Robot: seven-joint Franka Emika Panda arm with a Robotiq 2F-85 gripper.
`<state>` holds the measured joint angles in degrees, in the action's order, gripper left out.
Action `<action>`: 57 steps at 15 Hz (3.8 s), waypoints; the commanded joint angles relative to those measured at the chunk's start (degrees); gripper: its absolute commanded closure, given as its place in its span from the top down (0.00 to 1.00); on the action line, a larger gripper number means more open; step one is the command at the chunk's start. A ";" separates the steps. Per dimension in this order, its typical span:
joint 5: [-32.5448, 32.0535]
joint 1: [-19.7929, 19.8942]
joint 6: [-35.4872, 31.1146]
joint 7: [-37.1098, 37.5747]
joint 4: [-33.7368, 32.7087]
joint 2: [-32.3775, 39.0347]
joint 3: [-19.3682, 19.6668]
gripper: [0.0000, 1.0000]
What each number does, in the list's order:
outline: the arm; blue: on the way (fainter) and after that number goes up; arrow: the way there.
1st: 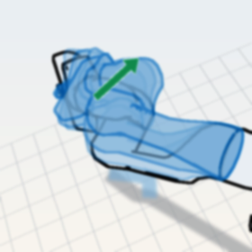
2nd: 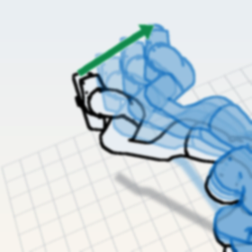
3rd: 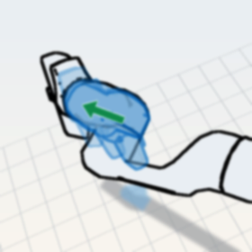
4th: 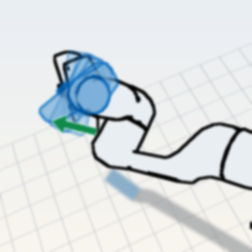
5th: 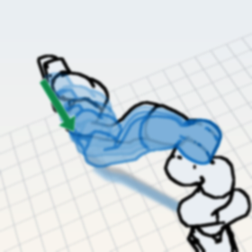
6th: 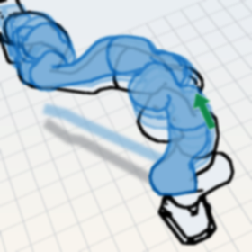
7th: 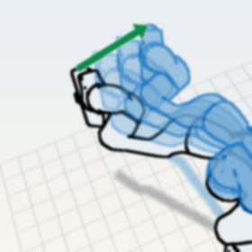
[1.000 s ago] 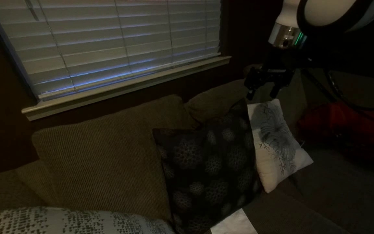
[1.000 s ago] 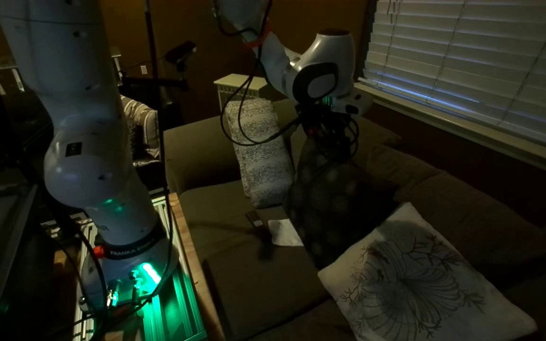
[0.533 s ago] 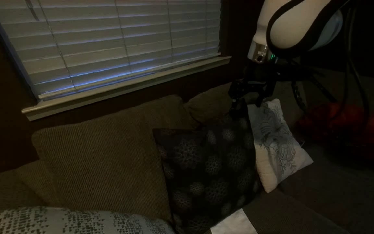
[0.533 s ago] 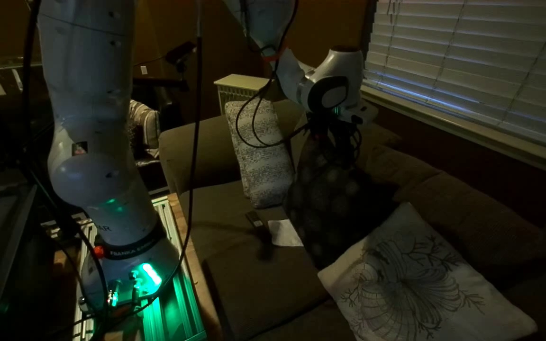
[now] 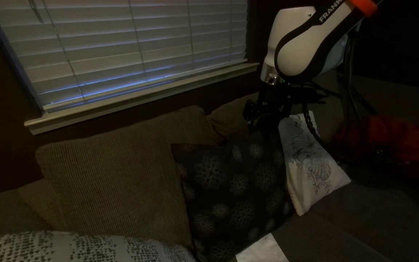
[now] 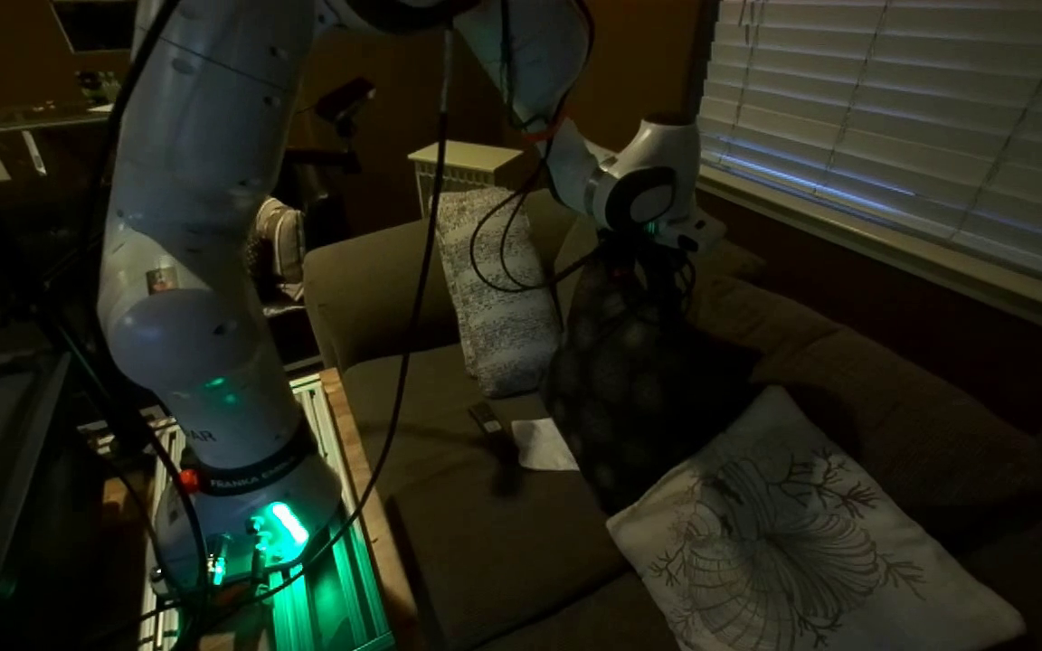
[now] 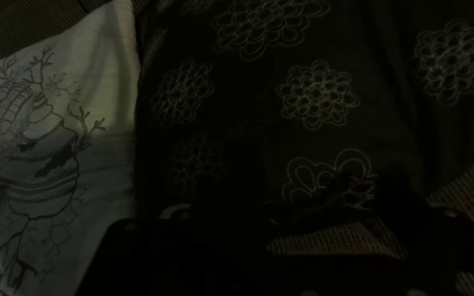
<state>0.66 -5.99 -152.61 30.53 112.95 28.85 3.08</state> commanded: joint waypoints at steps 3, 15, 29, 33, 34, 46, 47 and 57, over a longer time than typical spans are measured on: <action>2.97 -1.86 1.50 3.49 -7.48 6.41 1.46 1.00; 4.30 -2.14 7.05 7.64 -15.79 12.60 2.00 0.39; 8.01 1.06 10.30 2.68 -13.19 7.99 -2.26 0.01; 9.54 0.57 13.83 -0.30 -8.17 1.14 -3.37 0.01; 9.09 -0.08 14.61 0.48 -6.86 -0.59 -2.90 0.01; 11.20 -0.03 16.84 1.57 9.30 -17.11 -3.82 0.01; 9.20 -0.86 15.79 3.84 10.70 -18.37 -2.87 0.01; 14.64 -0.23 14.65 2.79 21.13 -28.90 -5.44 0.01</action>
<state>12.42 -6.62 -137.14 33.28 129.71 6.68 -1.26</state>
